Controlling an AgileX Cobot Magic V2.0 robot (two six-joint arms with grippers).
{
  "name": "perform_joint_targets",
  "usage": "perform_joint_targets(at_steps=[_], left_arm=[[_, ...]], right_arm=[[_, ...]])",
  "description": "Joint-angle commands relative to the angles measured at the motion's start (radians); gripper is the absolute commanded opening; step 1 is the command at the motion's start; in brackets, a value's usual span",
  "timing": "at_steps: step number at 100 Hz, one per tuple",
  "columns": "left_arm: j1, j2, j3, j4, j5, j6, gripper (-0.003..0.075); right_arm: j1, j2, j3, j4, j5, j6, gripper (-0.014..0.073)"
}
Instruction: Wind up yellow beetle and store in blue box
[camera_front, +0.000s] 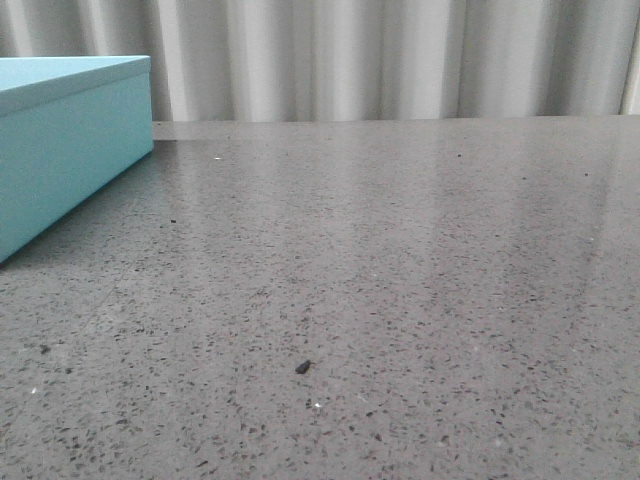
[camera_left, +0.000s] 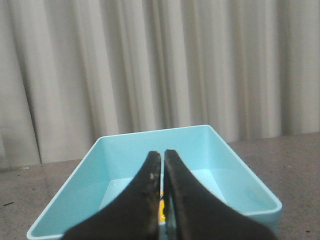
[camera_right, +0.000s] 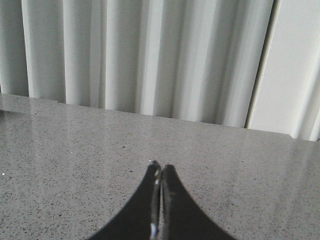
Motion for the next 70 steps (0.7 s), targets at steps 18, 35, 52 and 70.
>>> perform_joint_targets(at_steps=[18,35,52,70], left_arm=[[0.001,0.001,0.122,0.202,-0.272,-0.213,-0.0021],[0.001,0.001,0.235,0.386,-0.287,-0.458,-0.0021],[0.001,-0.035,0.264,0.394,-0.067,-0.463,-0.0021],[0.001,-0.052,0.264,0.394,0.121,-0.463,-0.0021]], right_arm=[[-0.001,0.013,-0.022,-0.016,-0.083,0.004,-0.0061],[-0.001,0.013,-0.022,-0.016,-0.083,0.004,-0.0061],[-0.001,0.013,-0.022,-0.016,-0.081,0.004,-0.0061],[-0.001,0.013,-0.022,-0.016,-0.081,0.004,-0.0061]])
